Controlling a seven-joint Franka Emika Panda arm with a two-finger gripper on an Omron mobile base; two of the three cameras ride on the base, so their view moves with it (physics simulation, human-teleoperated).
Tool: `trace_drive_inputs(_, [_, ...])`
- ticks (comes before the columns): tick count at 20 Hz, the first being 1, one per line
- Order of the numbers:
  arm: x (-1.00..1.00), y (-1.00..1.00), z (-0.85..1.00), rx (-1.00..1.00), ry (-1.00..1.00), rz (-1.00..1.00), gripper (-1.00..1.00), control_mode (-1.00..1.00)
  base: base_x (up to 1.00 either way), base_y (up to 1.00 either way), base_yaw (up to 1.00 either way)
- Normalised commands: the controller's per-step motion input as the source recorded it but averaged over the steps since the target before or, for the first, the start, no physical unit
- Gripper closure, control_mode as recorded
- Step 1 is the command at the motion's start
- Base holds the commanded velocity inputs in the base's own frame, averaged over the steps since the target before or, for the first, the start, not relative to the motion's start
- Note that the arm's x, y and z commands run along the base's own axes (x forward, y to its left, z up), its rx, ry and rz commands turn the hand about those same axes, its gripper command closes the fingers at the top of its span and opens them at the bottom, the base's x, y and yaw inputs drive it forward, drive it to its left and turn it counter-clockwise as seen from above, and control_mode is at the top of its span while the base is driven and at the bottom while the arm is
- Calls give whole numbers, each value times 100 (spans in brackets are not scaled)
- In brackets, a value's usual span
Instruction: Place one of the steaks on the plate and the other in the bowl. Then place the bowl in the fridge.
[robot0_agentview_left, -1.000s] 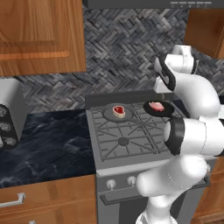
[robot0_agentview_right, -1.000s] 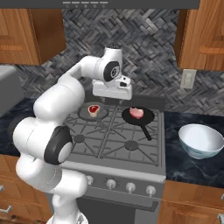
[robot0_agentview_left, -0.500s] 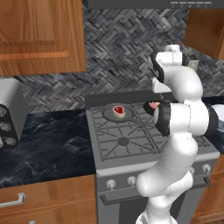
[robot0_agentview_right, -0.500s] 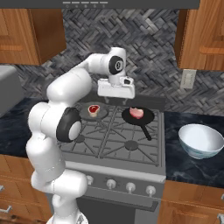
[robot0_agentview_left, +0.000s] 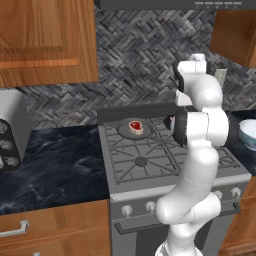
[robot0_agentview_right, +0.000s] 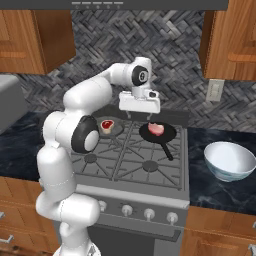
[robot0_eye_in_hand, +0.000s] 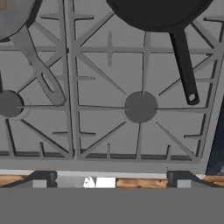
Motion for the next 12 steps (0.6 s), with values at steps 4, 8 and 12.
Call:
trace_drive_inputs(4, [16, -6, -36, 0, -24, 3, -100, -100, 0, 0, 0])
trace_drive_inputs(8, [32, -14, -7, 0, -8, 11, -100, -100, 0, 0, 0])
trace_drive_inputs(12, [33, -14, -12, 0, 0, 13, -100, -100, 0, 0, 0])
